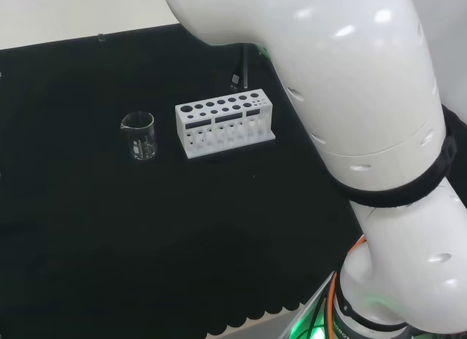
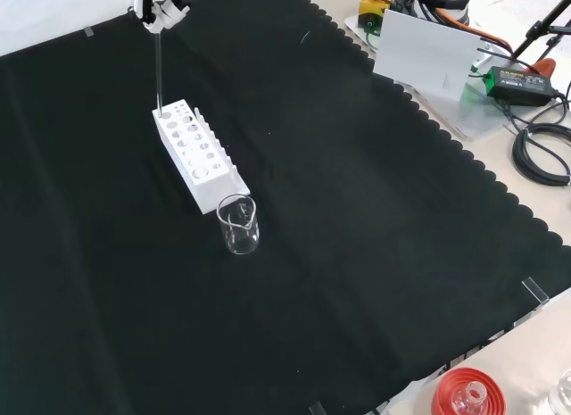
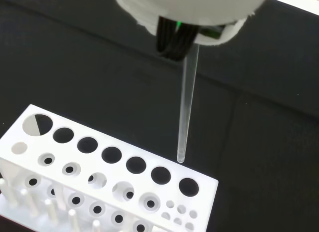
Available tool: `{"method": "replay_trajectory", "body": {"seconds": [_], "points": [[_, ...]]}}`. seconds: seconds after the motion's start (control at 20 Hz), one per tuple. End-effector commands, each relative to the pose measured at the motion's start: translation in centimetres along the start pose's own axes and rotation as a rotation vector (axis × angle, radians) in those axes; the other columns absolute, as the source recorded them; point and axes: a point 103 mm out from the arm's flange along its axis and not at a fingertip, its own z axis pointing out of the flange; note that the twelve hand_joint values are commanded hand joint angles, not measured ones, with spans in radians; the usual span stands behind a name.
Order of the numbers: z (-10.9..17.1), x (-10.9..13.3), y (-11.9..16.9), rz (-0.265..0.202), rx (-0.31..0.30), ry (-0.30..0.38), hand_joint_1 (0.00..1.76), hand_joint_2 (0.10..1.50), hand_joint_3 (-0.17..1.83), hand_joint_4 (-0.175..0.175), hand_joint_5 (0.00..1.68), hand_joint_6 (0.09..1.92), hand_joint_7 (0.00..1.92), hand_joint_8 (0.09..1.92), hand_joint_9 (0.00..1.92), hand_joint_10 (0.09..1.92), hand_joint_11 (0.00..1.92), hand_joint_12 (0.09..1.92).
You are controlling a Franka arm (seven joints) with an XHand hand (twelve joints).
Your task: Put the glass rod back on the white test tube rack.
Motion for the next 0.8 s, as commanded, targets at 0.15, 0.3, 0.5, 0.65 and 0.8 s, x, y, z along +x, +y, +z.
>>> {"method": "replay_trajectory", "body": {"seconds": [0.15,0.3,0.5,0.65,0.8], "points": [[-0.3,0.7,-0.2,-0.004,0.007,-0.010,1.33,0.62,0.75,-0.175,1.21,0.58,1.35,0.83,1.71,0.62,1.62,0.75],[-0.1,1.0,-0.3,-0.006,0.012,-0.007,1.33,0.62,0.75,-0.175,1.21,0.58,1.35,0.83,1.71,0.62,1.62,0.75],[0.4,1.1,-0.6,-0.007,0.021,-0.003,1.33,0.62,0.75,-0.175,1.21,0.58,1.35,0.83,1.71,0.63,1.62,0.75],[0.7,1.0,-0.7,-0.006,0.023,0.002,1.33,0.62,0.75,-0.175,1.21,0.58,1.35,0.83,1.71,0.63,1.62,0.75],[0.9,0.9,-0.8,-0.003,0.026,0.005,1.33,0.62,0.75,-0.175,1.21,0.58,1.35,0.83,1.71,0.63,1.62,0.75]]}}
